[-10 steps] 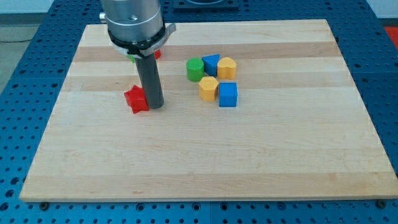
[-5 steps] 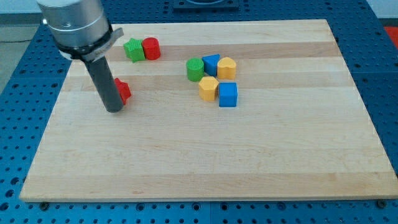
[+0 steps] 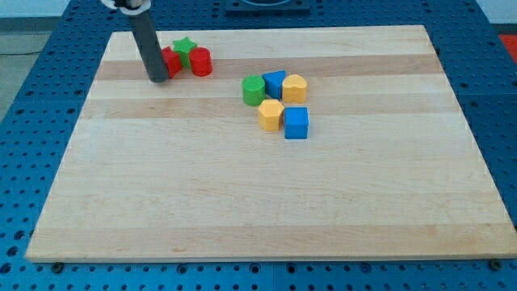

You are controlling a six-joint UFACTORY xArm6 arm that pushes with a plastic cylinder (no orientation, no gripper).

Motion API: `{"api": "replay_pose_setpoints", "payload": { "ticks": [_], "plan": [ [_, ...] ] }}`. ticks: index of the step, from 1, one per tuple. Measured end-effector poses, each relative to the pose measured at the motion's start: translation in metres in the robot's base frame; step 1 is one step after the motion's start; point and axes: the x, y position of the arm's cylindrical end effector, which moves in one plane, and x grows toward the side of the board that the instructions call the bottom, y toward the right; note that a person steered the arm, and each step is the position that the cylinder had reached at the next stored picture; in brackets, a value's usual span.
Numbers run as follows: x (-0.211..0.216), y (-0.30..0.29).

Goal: Push the red star into the green star

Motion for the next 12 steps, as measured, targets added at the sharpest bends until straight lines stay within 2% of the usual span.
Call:
{"api": "replay_pose_setpoints", "payload": {
  "ticks": [3, 6, 10, 12],
  "plan": [
    [-0.024, -0.033],
    [-0.011, 0.045],
    [-0.022, -0.019],
    [-0.021, -0.074]
  ]
}}
